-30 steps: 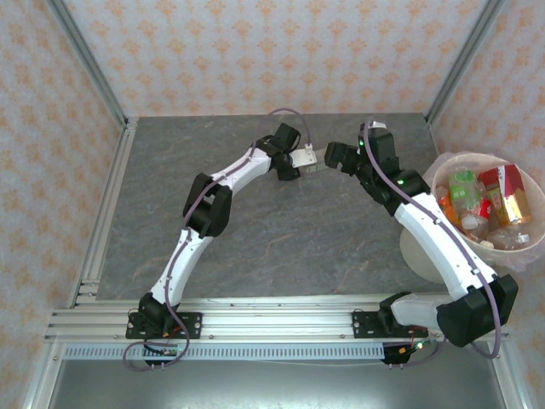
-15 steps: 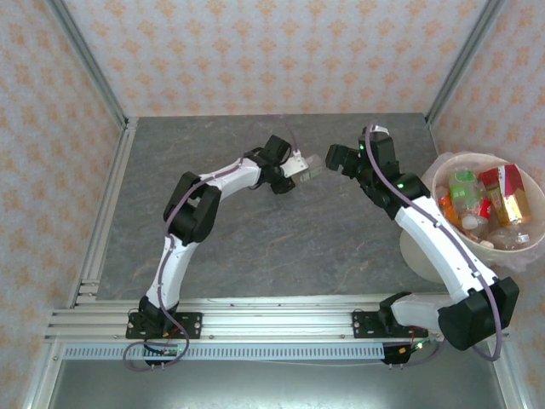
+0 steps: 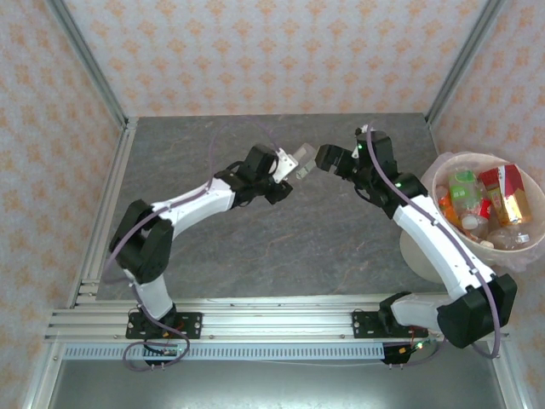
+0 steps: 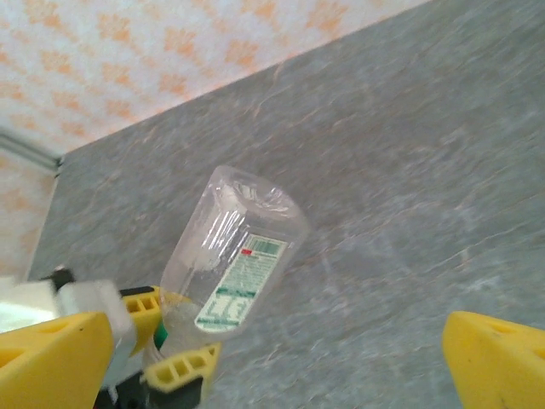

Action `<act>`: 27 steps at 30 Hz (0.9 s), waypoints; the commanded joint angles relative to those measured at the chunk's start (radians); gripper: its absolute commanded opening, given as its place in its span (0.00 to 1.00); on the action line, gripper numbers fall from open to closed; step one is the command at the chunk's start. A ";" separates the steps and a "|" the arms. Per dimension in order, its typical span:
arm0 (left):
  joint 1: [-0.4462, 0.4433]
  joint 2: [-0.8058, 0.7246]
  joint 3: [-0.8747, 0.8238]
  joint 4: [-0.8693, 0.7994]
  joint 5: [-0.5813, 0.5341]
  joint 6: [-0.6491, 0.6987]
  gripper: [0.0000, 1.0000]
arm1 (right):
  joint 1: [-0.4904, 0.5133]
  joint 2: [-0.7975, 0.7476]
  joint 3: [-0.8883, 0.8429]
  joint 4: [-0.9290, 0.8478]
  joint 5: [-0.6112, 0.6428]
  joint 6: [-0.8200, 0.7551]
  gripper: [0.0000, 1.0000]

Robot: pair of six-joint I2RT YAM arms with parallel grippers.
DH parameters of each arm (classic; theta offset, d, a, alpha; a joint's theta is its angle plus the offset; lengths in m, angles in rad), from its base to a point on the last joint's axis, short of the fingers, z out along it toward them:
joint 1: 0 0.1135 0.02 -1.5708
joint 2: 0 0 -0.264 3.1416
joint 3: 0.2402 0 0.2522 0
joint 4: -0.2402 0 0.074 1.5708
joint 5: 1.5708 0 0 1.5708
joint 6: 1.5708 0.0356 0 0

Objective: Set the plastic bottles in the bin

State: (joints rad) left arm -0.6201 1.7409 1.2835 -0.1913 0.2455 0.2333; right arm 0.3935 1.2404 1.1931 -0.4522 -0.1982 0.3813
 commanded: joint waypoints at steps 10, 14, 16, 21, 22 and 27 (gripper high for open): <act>-0.058 -0.251 -0.167 0.152 -0.028 -0.209 0.00 | 0.004 0.008 -0.006 0.143 -0.291 0.161 0.99; -0.065 -0.244 -0.133 0.127 0.021 -0.212 0.00 | 0.007 0.053 0.023 0.183 -0.407 0.206 0.99; -0.070 -0.245 -0.134 0.147 0.030 -0.213 0.00 | 0.006 0.065 0.022 0.173 -0.339 0.232 1.00; -0.090 -0.236 -0.114 0.151 0.037 -0.211 0.00 | 0.007 0.106 0.037 0.177 -0.315 0.280 0.95; -0.100 -0.235 -0.113 0.151 0.033 -0.202 0.00 | 0.006 0.115 0.046 0.179 -0.326 0.290 0.93; -0.128 -0.212 -0.073 0.097 -0.021 -0.173 0.00 | 0.006 0.123 0.067 0.176 -0.315 0.297 0.73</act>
State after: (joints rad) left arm -0.7391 1.5173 1.1496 -0.0864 0.2546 0.0368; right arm 0.3969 1.3739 1.2179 -0.3077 -0.5198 0.6540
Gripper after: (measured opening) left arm 0.414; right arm 0.756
